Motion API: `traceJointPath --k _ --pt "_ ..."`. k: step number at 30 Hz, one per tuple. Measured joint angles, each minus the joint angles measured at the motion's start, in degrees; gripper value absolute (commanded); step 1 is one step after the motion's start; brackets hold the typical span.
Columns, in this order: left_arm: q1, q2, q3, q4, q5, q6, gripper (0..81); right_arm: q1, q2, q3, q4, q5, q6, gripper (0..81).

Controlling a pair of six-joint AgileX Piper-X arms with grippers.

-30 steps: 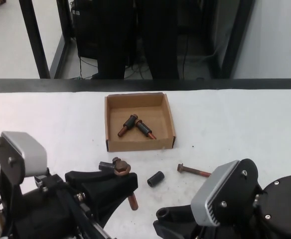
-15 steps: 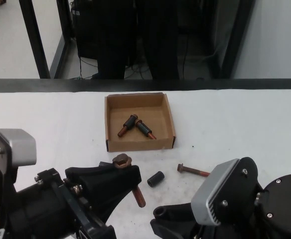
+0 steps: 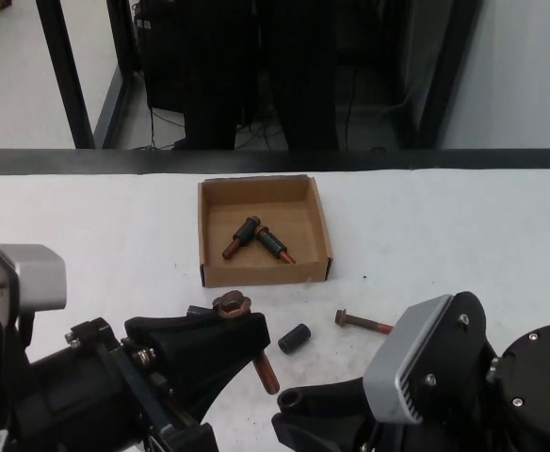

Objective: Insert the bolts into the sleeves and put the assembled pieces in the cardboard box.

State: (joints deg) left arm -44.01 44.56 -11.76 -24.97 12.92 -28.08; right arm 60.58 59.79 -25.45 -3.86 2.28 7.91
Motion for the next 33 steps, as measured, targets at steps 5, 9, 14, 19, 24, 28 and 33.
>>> traceJointPath --k 5,9,14,19,24,28,33 --pt "0.0 0.0 0.0 -1.1 0.0 0.0 0.8 0.0 0.0 0.0 0.0 -1.2 0.1 0.3" --pt "0.0 0.0 0.0 -2.0 1.0 -0.1 0.8 0.0 0.0 0.0 -0.9 -1.3 0.3 0.3" --pt "0.0 0.0 0.0 -2.1 1.5 -0.1 0.8 0.0 0.0 0.0 -1.4 -1.3 0.3 0.3" --pt "0.0 0.0 0.0 -1.4 2.5 -0.2 0.8 0.0 0.0 0.0 -2.1 -1.3 0.3 0.3" --pt "0.0 0.0 0.0 -1.2 2.6 -0.2 0.8 0.0 0.0 0.0 -2.1 -1.3 0.3 0.3" --pt "0.0 0.0 0.0 -0.7 2.8 -0.2 0.8 0.0 0.0 0.0 -2.1 -1.3 0.3 0.3" --pt "0.0 0.0 0.0 -0.7 2.9 -0.2 0.8 0.0 0.0 -0.4 -1.7 -1.5 0.3 0.3"
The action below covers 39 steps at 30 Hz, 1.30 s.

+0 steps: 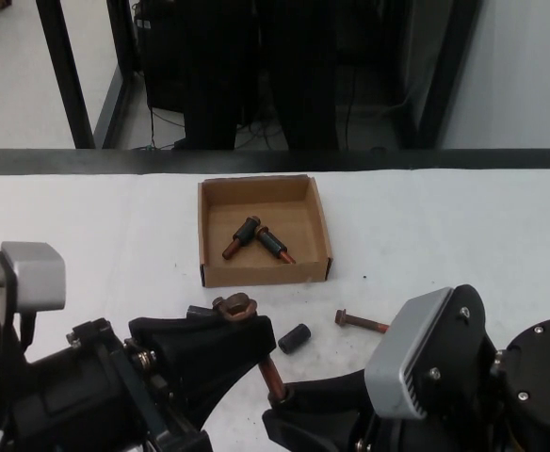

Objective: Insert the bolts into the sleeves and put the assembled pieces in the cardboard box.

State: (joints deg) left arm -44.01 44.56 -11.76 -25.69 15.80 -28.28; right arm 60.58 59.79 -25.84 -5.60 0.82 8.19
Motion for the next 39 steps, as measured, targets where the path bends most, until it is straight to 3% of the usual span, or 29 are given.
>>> traceJointPath --k 19,23,28,30,34,39 --pt "0.1 0.0 0.1 3.4 5.6 0.4 1.0 0.0 -0.1 -0.8 -2.4 -1.6 0.0 0.3" --pt "0.1 0.0 0.1 4.7 6.4 0.4 18.2 0.0 -0.1 -1.1 -1.3 -2.1 -0.3 0.3" --pt "0.3 0.0 0.1 5.1 10.2 0.4 61.5 0.0 0.0 -1.1 -0.2 -1.9 -0.7 0.3" --pt "0.3 -0.2 0.1 5.1 10.5 0.4 63.4 0.0 0.0 -1.1 0.0 -1.4 -0.8 0.3" --pt "0.3 -0.2 0.1 7.1 9.2 0.2 58.2 0.0 0.0 -1.2 -0.5 -0.2 -0.8 0.3" --pt "0.3 -0.2 0.1 7.4 4.5 -1.7 58.0 -1.5 0.0 -2.8 0.8 0.6 -0.7 0.3"
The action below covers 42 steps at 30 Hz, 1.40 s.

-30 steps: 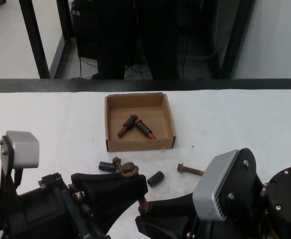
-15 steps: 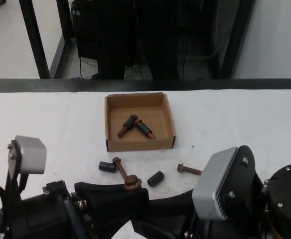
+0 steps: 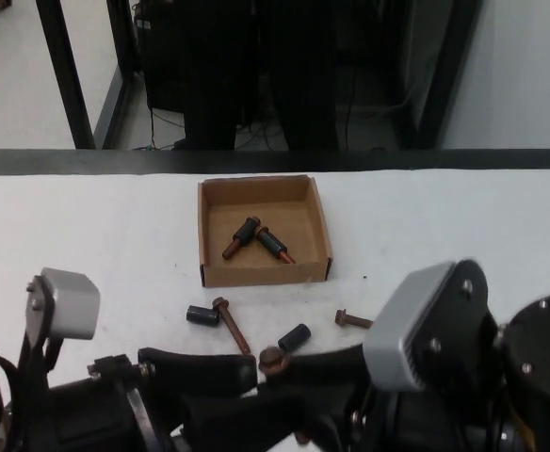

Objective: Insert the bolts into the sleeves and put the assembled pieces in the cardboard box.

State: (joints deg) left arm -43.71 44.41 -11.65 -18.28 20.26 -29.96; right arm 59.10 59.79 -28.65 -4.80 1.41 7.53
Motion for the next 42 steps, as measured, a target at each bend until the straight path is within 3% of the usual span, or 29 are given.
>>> traceJointPath --k 5,10,15,17,26,32,42 --pt "0.0 0.0 -0.1 1.5 -3.3 -3.3 57.1 -5.9 0.0 -6.1 8.1 -0.1 0.1 0.3" --pt "0.0 0.0 -2.7 10.6 -4.2 -4.8 50.2 -12.5 2.3 -13.7 15.6 -1.4 0.2 0.3" --pt "0.4 0.0 -6.0 17.7 -5.9 -5.4 35.1 -19.7 11.6 -24.6 24.3 -7.0 1.2 0.3" --pt "1.5 0.3 -7.4 19.2 -6.0 -5.6 28.6 -20.6 14.0 -26.7 25.4 -7.7 1.1 0.3" --pt "12.9 6.6 -13.9 22.2 -1.6 -5.6 1.8 -25.7 33.8 -47.0 35.6 -11.2 1.5 0.3" --pt "19.0 11.8 -16.9 22.9 1.3 -5.6 0.8 -28.7 46.1 -58.3 41.6 -11.9 1.5 0.3" --pt "19.7 22.0 -21.8 23.4 4.7 -3.7 0.8 -33.3 59.8 -74.2 50.0 -13.4 1.5 0.3"
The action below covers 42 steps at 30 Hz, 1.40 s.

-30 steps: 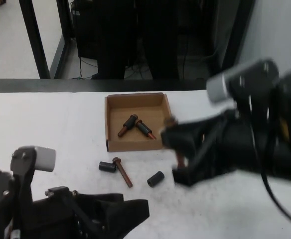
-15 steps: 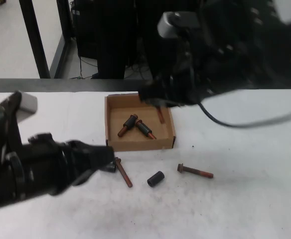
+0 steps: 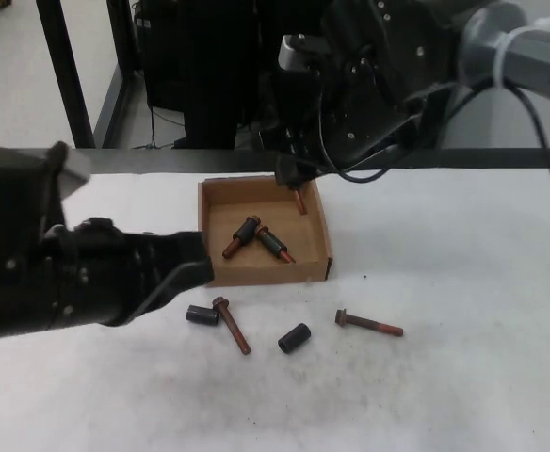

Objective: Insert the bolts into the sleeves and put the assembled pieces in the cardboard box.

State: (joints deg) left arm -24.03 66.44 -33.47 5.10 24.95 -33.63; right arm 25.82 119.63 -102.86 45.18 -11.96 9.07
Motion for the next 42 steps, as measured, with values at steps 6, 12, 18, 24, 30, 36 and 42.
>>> traceJointPath --k 6,12,18,24,30,36,42 --pt "0.0 8.3 -3.4 3.0 0.9 5.4 0.8 -1.8 4.5 -3.0 1.6 -1.5 0.0 0.3" --pt "0.0 16.7 -12.0 13.7 0.9 13.7 0.8 -2.0 7.2 -3.2 1.6 -3.9 0.0 0.3" --pt "0.0 20.2 -18.5 22.0 -2.7 24.3 0.8 -2.2 8.8 -3.4 1.9 -5.1 0.9 0.3" --pt "0.0 21.9 -23.7 28.0 -9.8 41.7 0.8 -2.4 8.8 -3.7 1.1 -5.3 0.9 17.0" --pt "1.4 22.0 -25.1 28.3 -11.2 56.9 11.7 -2.5 8.8 -4.5 0.5 -5.8 0.9 45.6" --pt "2.2 22.0 -25.2 28.4 -12.0 69.0 46.3 -2.5 8.8 -4.5 1.9 -6.2 1.8 45.6" --pt "2.2 22.0 -25.2 28.1 -13.2 75.0 45.5 -2.5 8.3 -4.5 8.0 -8.3 4.0 40.1"
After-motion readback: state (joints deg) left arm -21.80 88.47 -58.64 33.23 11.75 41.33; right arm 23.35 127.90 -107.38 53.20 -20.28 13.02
